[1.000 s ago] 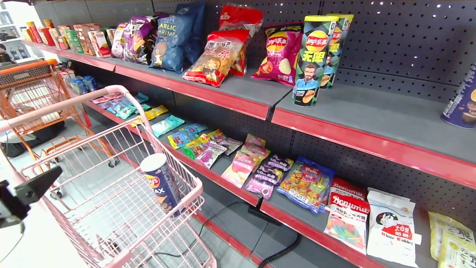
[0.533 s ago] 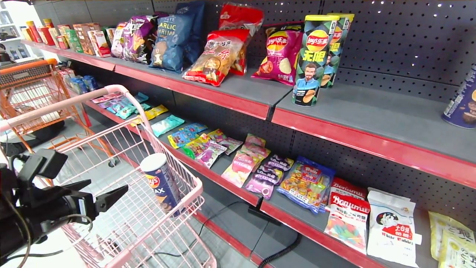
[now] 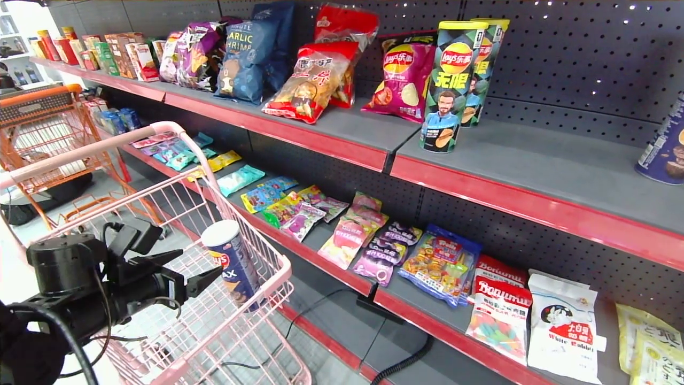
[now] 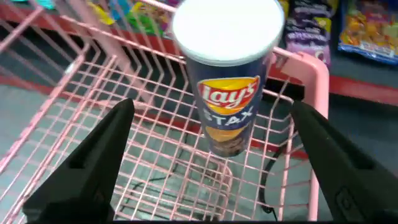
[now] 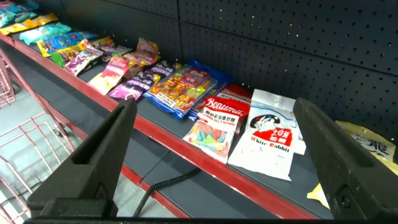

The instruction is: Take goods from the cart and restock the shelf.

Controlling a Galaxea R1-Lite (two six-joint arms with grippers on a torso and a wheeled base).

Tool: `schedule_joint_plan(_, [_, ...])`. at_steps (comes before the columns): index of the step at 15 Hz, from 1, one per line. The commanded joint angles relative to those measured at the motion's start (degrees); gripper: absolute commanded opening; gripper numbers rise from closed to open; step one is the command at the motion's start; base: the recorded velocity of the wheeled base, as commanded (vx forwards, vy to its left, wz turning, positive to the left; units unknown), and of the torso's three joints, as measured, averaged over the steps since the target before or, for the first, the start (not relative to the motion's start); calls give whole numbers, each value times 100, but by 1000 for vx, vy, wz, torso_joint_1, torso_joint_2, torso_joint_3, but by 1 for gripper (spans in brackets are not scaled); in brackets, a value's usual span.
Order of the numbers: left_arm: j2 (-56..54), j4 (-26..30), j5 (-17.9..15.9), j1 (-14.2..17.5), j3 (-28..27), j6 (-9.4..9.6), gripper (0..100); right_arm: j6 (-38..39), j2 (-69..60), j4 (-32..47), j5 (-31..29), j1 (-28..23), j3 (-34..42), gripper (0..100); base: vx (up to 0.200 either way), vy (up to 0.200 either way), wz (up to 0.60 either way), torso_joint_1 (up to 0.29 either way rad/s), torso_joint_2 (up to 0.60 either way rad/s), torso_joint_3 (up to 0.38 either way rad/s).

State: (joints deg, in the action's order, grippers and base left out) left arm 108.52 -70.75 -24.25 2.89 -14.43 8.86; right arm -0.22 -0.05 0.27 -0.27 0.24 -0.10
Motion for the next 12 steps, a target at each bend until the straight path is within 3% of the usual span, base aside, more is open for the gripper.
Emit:
schedule_joint_plan(1, [539,-44,-54,-16,-130,28,100,-4,5,0,0,2,1,100,0,0,0,0,0,0])
schedule_joint_plan(3, [908,-176,-54,-25,-561,28,100,-4,5,0,0,2,1,100,0,0,0,0,0,0])
schedule_joint_plan(6, [1215,-378,-63,-113,-763,19,100,-4,5,0,0,2,1,100,0,0,0,0,0,0])
schedule_joint_plan(9, [1567,-914,-36,-412,-798,10,100,-13,5,0,0,2,1,100,0,0,0,0,0,0])
schedule_joint_plan(12, [2033,-1538,17,-500,-859,10,100,-4,5,0,0,2,1,100,0,0,0,0,0,0])
